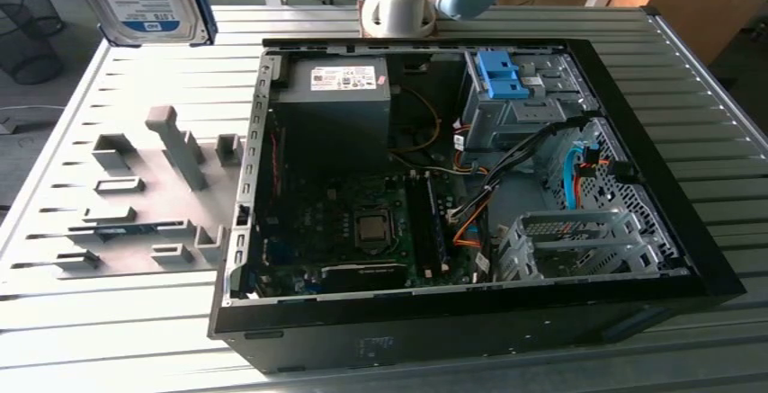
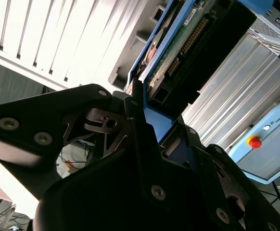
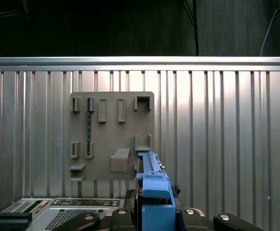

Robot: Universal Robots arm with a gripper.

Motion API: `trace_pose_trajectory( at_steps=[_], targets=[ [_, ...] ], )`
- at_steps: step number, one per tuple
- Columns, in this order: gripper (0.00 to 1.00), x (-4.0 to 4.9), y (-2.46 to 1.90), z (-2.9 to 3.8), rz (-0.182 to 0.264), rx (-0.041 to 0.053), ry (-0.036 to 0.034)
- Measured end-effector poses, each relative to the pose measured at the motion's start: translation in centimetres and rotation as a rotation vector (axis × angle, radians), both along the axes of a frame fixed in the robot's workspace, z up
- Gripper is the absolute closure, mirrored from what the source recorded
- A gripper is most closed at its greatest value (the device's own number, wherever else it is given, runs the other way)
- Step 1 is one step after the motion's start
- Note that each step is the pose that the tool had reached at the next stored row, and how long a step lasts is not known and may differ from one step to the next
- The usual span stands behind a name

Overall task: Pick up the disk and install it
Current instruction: 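Pick up the disk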

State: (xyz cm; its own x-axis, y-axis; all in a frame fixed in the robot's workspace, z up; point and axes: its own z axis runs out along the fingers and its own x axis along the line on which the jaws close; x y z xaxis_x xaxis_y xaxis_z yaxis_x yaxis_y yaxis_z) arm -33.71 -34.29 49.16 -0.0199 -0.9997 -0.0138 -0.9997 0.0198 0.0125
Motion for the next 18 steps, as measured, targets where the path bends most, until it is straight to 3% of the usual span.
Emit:
trace_pose_trajectory(
  at_steps=[18],
  targets=[
    [0.64, 2.07, 0.00, -0.01, 0.000, 0.0000, 0.0000]
  ],
)
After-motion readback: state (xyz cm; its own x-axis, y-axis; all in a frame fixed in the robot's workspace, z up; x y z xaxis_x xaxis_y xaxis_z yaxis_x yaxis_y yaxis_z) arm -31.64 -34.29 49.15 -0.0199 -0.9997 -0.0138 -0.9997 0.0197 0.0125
